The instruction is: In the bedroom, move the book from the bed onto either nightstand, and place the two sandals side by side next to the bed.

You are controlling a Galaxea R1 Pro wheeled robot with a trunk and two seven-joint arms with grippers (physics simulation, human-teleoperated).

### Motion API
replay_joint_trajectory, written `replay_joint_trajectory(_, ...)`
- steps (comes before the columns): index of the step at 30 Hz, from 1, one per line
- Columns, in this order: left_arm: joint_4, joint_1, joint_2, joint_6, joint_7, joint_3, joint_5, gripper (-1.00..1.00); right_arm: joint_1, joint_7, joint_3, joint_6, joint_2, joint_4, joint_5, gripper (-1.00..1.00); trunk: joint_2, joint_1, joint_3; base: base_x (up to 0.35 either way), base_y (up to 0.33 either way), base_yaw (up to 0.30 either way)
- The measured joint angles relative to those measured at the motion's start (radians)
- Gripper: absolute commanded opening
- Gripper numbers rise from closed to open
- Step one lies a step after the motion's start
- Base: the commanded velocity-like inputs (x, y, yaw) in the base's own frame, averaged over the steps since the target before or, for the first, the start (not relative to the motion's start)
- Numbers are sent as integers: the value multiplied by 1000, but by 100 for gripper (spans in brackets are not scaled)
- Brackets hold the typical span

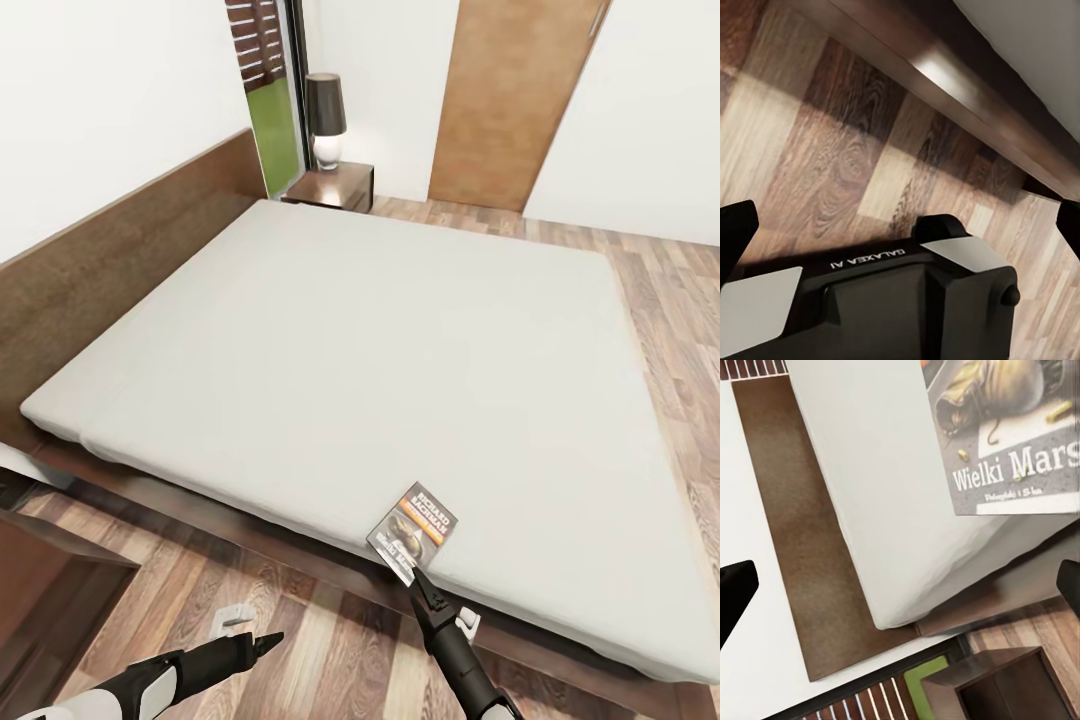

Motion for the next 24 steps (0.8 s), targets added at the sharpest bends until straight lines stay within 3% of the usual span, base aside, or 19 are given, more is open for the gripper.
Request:
replay_joint_trajectory(19, 0, 0, 0, 0, 0, 0, 0, 100, 0, -1, 0, 0, 0, 0, 0, 100, -133, 73, -60, 0, 0, 0)
replay_joint_trajectory(24, 0, 0, 0, 0, 0, 0, 0, 100, 0, -1, 0, 0, -1, 0, 0, 100, -133, 73, -60, 0, 0, 0)
